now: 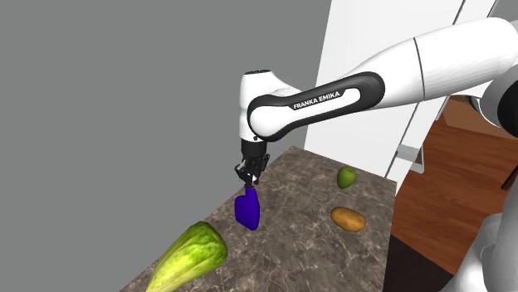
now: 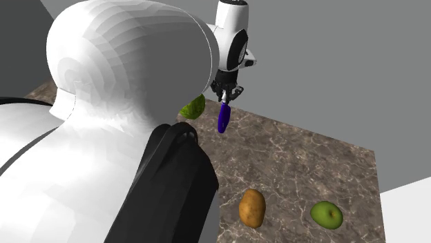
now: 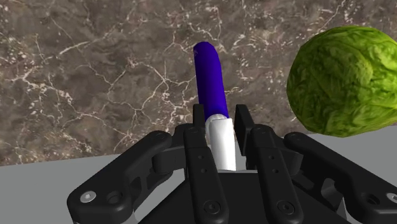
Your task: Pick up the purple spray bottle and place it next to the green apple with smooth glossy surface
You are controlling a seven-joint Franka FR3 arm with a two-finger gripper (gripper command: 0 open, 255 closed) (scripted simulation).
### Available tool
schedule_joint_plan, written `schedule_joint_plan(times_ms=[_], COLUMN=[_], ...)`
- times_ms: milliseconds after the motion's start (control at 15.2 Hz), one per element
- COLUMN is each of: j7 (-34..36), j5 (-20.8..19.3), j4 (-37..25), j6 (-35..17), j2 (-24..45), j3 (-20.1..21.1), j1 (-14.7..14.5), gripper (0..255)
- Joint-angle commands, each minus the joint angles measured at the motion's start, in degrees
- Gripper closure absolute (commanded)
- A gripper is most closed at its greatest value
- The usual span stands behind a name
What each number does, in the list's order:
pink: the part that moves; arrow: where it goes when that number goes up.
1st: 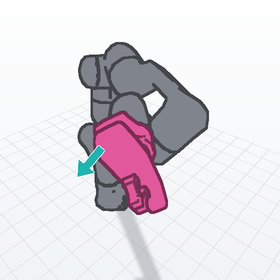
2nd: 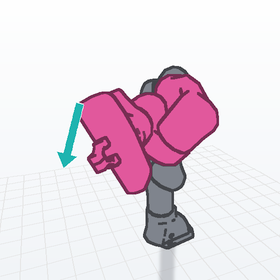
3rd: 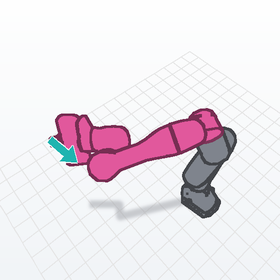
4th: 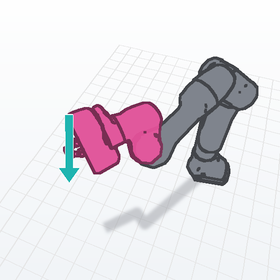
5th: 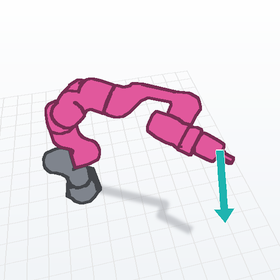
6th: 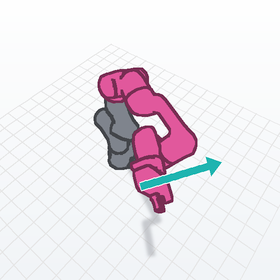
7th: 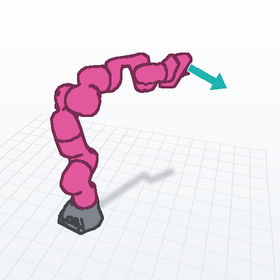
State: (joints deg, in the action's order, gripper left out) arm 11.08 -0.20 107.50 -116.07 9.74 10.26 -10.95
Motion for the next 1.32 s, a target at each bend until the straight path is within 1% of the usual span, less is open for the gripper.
schedule_joint_plan(times_ms=[0,264,1254], j7=[0.00,0.00,-0.10], j5=[0.00,0.00,0.44], j4=[0.00,0.00,-8.59], j6=[0.00,0.00,10.95], j2=[0.00,0.01,-2.39], j3=[0.00,0.00,0.08], j1=[0.00,0.00,0.08], gripper=[255,255,255])
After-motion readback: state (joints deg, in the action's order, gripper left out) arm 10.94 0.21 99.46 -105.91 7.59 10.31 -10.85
